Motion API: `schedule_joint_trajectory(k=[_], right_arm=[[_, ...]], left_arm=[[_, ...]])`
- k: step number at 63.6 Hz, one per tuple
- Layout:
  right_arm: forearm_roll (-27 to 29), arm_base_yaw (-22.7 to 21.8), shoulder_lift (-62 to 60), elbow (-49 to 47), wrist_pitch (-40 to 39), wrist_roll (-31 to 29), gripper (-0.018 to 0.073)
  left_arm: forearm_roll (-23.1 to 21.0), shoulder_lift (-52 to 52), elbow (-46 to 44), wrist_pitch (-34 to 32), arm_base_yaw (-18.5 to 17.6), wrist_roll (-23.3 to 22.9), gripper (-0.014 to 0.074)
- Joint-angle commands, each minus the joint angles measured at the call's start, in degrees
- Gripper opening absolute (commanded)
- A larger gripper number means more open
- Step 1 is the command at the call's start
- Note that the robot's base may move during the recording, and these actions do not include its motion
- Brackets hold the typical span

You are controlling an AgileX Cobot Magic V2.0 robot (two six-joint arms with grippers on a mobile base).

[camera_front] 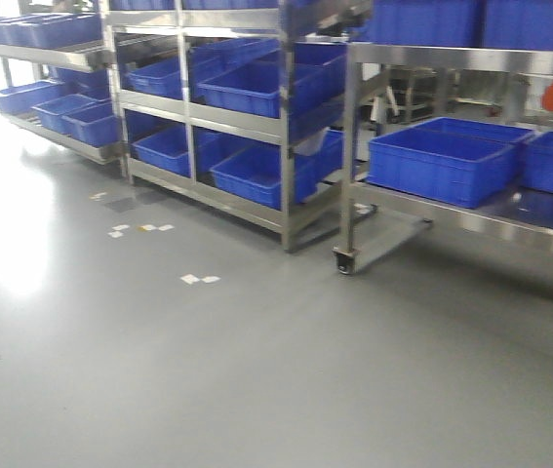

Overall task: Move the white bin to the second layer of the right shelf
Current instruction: 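Turn the base toward the windows, keeping the bin held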

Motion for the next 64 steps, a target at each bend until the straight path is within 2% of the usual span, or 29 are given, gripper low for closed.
schedule_joint_trajectory(k=[1,64], right_arm=[[-0.31,-0.32,0.10,-1.69,-6.16,-0.24,0.0057],[-0.31,-0.32,0.10,-1.69,-6.16,-0.24,0.0057]], left_arm=[[-0.29,-0.76,1.90,-5.00,-0.15,-0.43,0.0085],[-0.29,-0.76,1.90,-5.00,-0.15,-0.43,0.0085]])
